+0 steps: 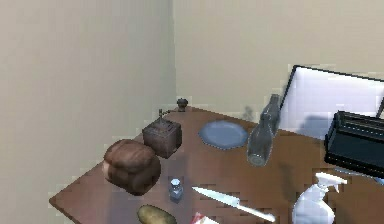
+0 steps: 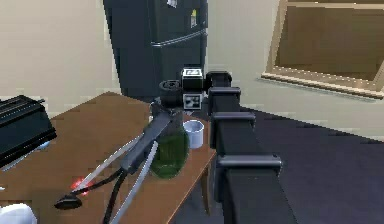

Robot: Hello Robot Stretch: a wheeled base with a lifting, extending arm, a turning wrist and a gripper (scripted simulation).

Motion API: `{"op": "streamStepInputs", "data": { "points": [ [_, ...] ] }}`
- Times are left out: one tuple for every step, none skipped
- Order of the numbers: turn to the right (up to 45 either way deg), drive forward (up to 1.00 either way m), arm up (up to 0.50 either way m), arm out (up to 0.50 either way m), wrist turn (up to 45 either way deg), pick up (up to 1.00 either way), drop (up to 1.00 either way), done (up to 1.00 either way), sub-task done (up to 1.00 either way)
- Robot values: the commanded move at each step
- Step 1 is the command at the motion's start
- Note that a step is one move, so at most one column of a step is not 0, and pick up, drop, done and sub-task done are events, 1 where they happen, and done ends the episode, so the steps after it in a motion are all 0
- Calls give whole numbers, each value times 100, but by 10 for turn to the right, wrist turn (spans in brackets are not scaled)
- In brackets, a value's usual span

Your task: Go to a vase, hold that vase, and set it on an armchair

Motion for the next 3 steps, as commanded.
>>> {"op": "streamStepInputs", "data": {
  "points": [
    [0, 0, 0, 0, 450, 0, 0, 0, 0],
    [0, 0, 0, 0, 450, 0, 0, 0, 0],
    [0, 0, 0, 0, 210, 0, 0, 0, 0]
  ]
}}
